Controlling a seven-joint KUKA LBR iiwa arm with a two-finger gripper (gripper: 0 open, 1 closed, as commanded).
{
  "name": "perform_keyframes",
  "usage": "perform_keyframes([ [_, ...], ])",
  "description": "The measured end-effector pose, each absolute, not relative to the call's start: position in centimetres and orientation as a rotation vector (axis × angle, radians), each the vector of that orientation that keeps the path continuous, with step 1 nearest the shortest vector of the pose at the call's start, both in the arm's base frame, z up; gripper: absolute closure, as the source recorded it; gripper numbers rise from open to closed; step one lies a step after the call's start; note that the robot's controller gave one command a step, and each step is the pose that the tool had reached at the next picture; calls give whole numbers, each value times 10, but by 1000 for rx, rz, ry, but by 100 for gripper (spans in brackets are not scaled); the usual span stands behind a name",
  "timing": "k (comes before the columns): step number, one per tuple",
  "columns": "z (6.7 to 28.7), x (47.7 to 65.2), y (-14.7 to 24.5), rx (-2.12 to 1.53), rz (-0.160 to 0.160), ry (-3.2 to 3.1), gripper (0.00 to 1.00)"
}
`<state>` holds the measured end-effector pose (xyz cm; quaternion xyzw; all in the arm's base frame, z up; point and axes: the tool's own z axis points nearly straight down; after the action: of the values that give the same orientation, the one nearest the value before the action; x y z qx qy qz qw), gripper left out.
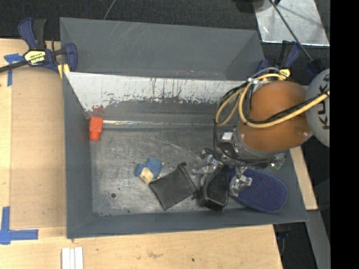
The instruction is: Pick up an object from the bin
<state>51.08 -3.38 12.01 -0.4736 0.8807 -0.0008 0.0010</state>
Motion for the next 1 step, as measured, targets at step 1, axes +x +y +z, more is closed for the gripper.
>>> perform_keyframes([
  [1, 103, 518, -63, -1947, 5, 2454, 0],
])
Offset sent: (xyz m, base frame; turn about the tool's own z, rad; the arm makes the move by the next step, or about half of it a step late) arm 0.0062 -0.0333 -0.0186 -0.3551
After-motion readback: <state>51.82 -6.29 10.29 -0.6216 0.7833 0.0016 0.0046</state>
